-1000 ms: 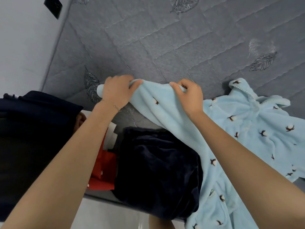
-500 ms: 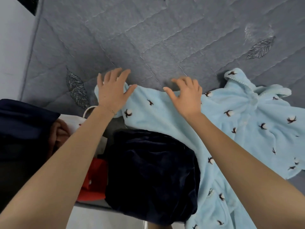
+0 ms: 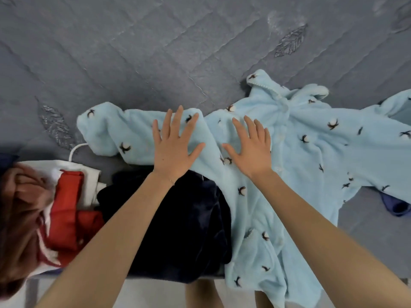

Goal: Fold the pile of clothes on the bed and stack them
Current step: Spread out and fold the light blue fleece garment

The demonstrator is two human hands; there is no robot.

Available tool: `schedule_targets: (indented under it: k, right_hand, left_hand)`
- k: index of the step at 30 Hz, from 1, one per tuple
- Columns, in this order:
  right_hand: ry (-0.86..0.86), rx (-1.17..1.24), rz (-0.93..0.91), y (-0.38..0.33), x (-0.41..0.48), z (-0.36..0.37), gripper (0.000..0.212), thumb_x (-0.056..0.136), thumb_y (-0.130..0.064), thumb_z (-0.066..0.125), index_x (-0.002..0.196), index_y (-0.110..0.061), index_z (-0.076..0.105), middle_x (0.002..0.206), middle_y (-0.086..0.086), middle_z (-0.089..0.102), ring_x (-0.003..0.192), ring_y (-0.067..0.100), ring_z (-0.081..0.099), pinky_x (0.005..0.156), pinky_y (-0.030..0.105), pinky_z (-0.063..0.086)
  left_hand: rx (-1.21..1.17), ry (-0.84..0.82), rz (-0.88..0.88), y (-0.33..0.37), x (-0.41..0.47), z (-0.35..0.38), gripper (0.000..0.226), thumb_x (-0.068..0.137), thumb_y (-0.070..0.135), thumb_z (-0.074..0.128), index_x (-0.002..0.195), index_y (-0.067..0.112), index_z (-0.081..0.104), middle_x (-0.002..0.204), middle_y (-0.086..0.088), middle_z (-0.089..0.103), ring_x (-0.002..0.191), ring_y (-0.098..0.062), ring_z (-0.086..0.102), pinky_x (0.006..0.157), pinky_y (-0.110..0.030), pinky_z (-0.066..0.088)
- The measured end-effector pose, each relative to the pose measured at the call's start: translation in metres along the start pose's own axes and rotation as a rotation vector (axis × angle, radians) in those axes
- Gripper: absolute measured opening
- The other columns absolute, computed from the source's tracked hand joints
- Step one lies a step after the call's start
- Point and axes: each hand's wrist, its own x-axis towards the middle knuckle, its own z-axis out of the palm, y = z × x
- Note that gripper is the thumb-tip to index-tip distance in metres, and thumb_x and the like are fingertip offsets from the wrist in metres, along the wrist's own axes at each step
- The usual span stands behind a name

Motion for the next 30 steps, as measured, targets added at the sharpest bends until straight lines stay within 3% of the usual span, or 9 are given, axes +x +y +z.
schedule_targets:
  k: [6, 9, 12, 14, 16, 19, 25, 30]
  right_hand:
    - [-0.006, 0.025, 0.069, 0.071, -0.059, 0.001, 0.079, 0.085, -0.070, 0.023, 0.151, -0.027, 0.032, 0.160, 0.007, 0.024, 0.148, 0.033, 0.016, 0.120, 0.051, 0.009]
    - [-0.021, 0.035, 0.081, 0.100, -0.086, 0.003, 0.080, 0.085, -0.069, 0.026, 0.153, -0.028, 0.028, 0.161, 0.008, 0.023, 0.148, 0.033, 0.015, 0.120, 0.051, 0.010]
    - [-0.066, 0.056, 0.085, 0.130, -0.113, 0.006, 0.077, 0.089, -0.066, 0.041, 0.155, -0.030, 0.021, 0.162, 0.007, 0.018, 0.149, 0.032, 0.011, 0.121, 0.050, 0.008]
    - [-0.092, 0.073, 0.082, 0.148, -0.132, 0.009, 0.080, 0.086, -0.069, 0.038, 0.155, -0.031, 0.020, 0.162, 0.006, 0.016, 0.149, 0.031, 0.011, 0.121, 0.050, 0.007]
    - [-0.113, 0.077, 0.058, 0.163, -0.151, 0.010, 0.083, 0.084, -0.071, 0.034, 0.155, -0.031, 0.021, 0.162, 0.007, 0.018, 0.149, 0.032, 0.013, 0.120, 0.051, 0.010]
    - [-0.108, 0.083, 0.021, 0.184, -0.176, 0.013, 0.079, 0.086, -0.063, 0.046, 0.154, -0.029, 0.026, 0.160, 0.010, 0.022, 0.147, 0.035, 0.019, 0.118, 0.054, 0.016]
    - [-0.143, 0.094, 0.024, 0.216, -0.222, 0.014, 0.076, 0.090, -0.054, 0.060, 0.153, -0.025, 0.029, 0.162, 0.009, 0.018, 0.148, 0.033, 0.015, 0.119, 0.053, 0.014]
    - [-0.090, 0.132, 0.061, 0.233, -0.255, 0.025, 0.075, 0.088, -0.051, 0.064, 0.151, -0.022, 0.034, 0.161, 0.013, 0.021, 0.148, 0.036, 0.018, 0.118, 0.055, 0.020]
  left_hand:
    - [0.020, -0.040, 0.120, 0.096, -0.027, 0.029, 0.072, 0.094, 0.064, 0.037, 0.155, 0.027, 0.024, 0.162, -0.013, 0.018, 0.146, -0.037, 0.021, 0.116, -0.060, 0.011]
    - [0.061, -0.039, 0.082, 0.127, -0.045, 0.040, 0.071, 0.095, 0.063, 0.035, 0.155, 0.026, 0.024, 0.161, -0.014, 0.019, 0.147, -0.036, 0.020, 0.116, -0.059, 0.011]
    - [0.025, -0.077, 0.039, 0.152, -0.069, 0.053, 0.069, 0.095, 0.061, 0.032, 0.155, 0.026, 0.022, 0.161, -0.015, 0.018, 0.148, -0.037, 0.016, 0.116, -0.060, 0.010]
    - [-0.008, -0.099, 0.010, 0.168, -0.088, 0.061, 0.069, 0.095, 0.059, 0.032, 0.155, 0.026, 0.022, 0.161, -0.015, 0.017, 0.148, -0.037, 0.015, 0.116, -0.061, 0.010]
    - [-0.030, -0.110, -0.014, 0.184, -0.108, 0.069, 0.068, 0.096, 0.058, 0.032, 0.154, 0.025, 0.022, 0.161, -0.015, 0.016, 0.148, -0.038, 0.015, 0.116, -0.061, 0.009]
    - [-0.033, -0.132, -0.073, 0.208, -0.134, 0.079, 0.069, 0.096, 0.059, 0.033, 0.155, 0.026, 0.022, 0.162, -0.015, 0.015, 0.147, -0.038, 0.014, 0.117, -0.059, 0.006]
    - [-0.045, -0.210, -0.187, 0.239, -0.182, 0.087, 0.072, 0.094, 0.062, 0.027, 0.156, 0.028, 0.017, 0.163, -0.012, 0.010, 0.149, -0.034, 0.009, 0.119, -0.058, 0.005]
    - [-0.051, -0.229, -0.145, 0.250, -0.208, 0.101, 0.070, 0.093, 0.062, 0.033, 0.154, 0.028, 0.022, 0.162, -0.013, 0.015, 0.147, -0.035, 0.015, 0.115, -0.062, 0.017]
